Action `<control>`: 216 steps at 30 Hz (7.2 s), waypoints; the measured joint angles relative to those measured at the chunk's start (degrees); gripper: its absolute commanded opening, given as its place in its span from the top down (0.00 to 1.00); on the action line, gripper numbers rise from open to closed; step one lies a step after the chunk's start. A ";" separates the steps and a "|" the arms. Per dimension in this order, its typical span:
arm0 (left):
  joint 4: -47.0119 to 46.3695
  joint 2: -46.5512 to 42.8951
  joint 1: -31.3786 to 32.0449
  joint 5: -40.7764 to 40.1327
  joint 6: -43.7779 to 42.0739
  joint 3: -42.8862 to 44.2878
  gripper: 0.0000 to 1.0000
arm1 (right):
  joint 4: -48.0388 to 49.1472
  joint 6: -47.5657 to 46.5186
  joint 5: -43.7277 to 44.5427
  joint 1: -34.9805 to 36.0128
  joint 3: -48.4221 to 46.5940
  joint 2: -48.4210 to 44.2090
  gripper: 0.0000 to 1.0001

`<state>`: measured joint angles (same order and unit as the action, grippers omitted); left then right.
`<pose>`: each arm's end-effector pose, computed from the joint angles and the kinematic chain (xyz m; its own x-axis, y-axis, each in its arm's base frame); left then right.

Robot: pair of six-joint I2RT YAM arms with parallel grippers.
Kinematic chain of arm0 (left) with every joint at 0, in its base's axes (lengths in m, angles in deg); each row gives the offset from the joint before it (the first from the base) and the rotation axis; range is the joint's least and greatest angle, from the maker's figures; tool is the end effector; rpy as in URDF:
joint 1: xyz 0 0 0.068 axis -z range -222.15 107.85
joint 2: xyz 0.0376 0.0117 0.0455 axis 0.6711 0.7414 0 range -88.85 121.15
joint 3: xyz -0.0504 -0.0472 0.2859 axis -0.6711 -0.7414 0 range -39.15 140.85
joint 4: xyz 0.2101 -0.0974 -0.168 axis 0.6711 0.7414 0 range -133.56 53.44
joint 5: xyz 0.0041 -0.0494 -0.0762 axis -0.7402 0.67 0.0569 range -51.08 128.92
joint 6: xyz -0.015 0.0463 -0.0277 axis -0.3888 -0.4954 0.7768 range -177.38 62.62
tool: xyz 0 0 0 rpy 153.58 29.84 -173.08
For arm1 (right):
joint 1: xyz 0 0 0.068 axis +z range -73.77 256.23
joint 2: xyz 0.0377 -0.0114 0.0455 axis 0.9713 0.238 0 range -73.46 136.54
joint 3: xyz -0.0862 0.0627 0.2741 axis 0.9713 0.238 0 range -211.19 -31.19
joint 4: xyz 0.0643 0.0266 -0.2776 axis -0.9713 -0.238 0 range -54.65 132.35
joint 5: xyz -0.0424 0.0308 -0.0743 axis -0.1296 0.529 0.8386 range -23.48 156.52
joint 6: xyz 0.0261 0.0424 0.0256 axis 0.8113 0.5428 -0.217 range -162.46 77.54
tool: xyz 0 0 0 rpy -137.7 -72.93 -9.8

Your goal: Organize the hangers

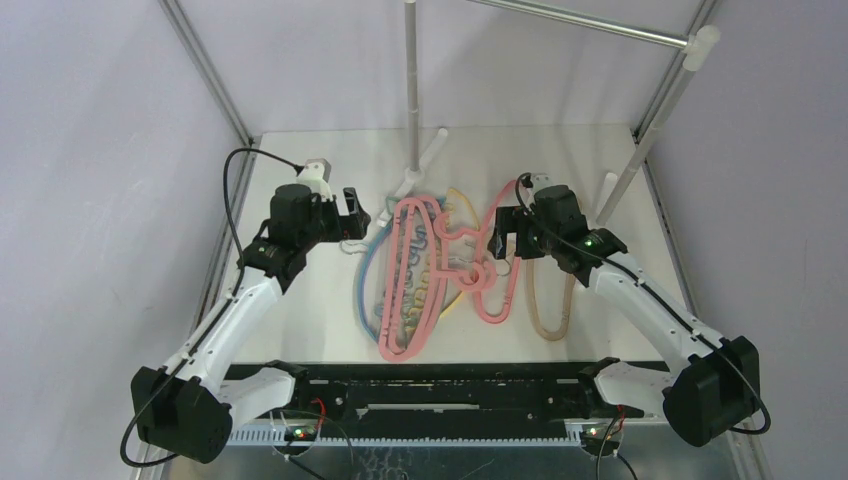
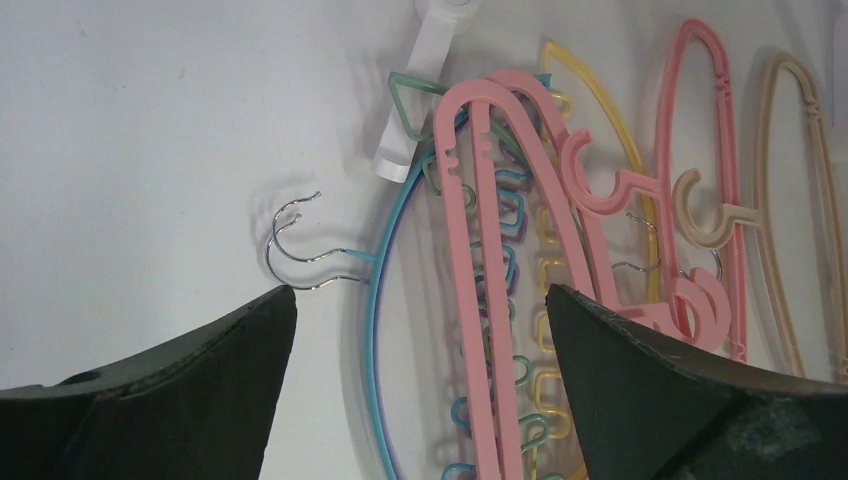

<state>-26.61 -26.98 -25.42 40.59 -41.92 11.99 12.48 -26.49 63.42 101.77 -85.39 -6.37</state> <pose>0.2511 -0.0767 0.3218 -0.5121 -0.1243 -0.8499 0.1826 0.9511 -0.2492 0.2420 0.1180 0.2984 -0.7172 -0.0382 -0.6959 -0.2798 0.9303 0.2373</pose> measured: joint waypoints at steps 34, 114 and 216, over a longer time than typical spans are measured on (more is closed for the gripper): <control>-0.04 -0.17 0.02 -1.49 -0.70 -0.22 0.01 | -11.19 8.74 7.87 -3.58 5.25 9.57 0.23; 0.17 -10.91 0.02 -11.28 -2.60 -9.25 0.01 | 32.68 40.17 -26.56 -6.05 -53.88 39.80 1.00; 12.33 2.86 38.99 -16.17 10.95 7.67 1.00 | -6.23 11.39 -7.93 -13.73 -0.81 4.59 0.41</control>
<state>-14.28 -24.12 13.57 24.41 -30.97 19.66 6.25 -15.10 55.49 88.05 -86.19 -1.78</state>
